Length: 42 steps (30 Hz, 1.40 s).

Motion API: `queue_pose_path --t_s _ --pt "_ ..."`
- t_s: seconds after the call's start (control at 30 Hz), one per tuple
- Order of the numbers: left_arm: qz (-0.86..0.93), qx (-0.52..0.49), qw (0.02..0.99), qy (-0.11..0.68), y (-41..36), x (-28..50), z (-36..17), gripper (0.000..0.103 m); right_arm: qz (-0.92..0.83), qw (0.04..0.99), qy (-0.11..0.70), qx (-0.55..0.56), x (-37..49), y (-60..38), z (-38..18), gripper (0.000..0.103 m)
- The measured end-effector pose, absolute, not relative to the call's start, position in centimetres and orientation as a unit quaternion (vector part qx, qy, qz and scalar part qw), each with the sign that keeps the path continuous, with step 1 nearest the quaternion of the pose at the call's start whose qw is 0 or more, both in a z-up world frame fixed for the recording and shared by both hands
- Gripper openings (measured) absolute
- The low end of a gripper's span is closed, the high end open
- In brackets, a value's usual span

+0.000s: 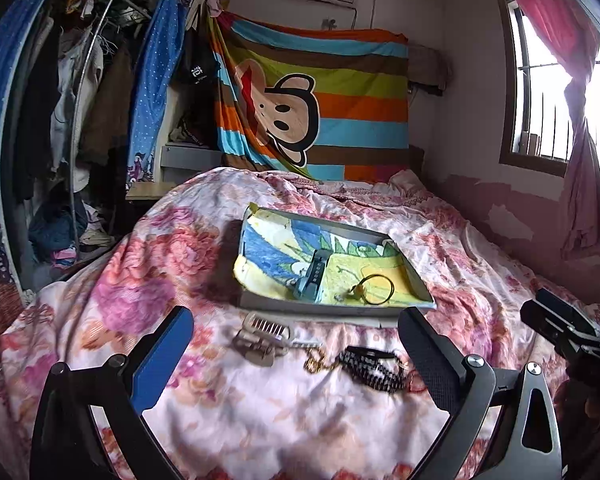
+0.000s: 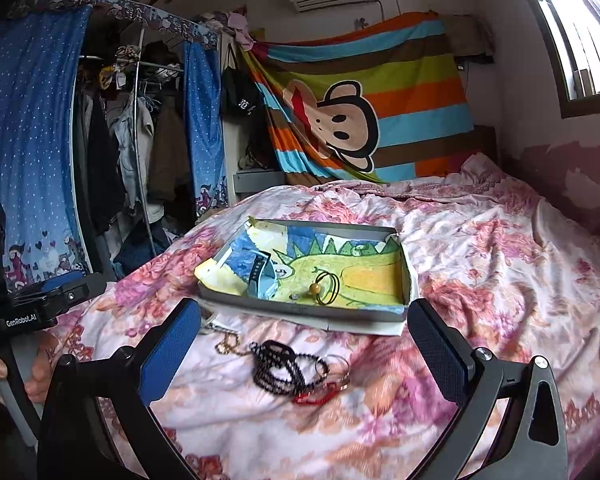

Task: Organize jewelry
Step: 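Open and withdraw both tools from the tray, then grasp the beige claw clip with the left tool while the right tool grasps the black hair tie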

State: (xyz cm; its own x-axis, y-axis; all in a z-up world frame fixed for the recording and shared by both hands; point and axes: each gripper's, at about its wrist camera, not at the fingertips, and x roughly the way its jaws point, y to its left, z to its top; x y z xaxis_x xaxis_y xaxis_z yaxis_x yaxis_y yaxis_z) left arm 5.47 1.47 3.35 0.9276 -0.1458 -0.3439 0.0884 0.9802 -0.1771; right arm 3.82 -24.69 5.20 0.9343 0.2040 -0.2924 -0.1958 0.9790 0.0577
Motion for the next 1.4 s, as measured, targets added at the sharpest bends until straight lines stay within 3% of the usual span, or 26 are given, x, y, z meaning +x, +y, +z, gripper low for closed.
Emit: queue_pose_path --t_s 0.6,1.0,1.4 --pt "-0.044 -0.061 0.969 0.235 2.2 1.3 1.2 0.103 0.089 0.969 0.230 0.006 1.0 -24.0 1.2 0.102" --pt "-0.039 -0.049 0.943 0.328 2.5 5.3 -1.2 0.103 0.110 0.937 0.330 0.021 5.9 -25.0 -1.7 0.102" --pt "-0.067 -0.037 0.928 0.364 2.4 11.9 -1.9 0.103 0.159 0.911 0.378 0.036 14.4 -23.6 -4.0 0.100"
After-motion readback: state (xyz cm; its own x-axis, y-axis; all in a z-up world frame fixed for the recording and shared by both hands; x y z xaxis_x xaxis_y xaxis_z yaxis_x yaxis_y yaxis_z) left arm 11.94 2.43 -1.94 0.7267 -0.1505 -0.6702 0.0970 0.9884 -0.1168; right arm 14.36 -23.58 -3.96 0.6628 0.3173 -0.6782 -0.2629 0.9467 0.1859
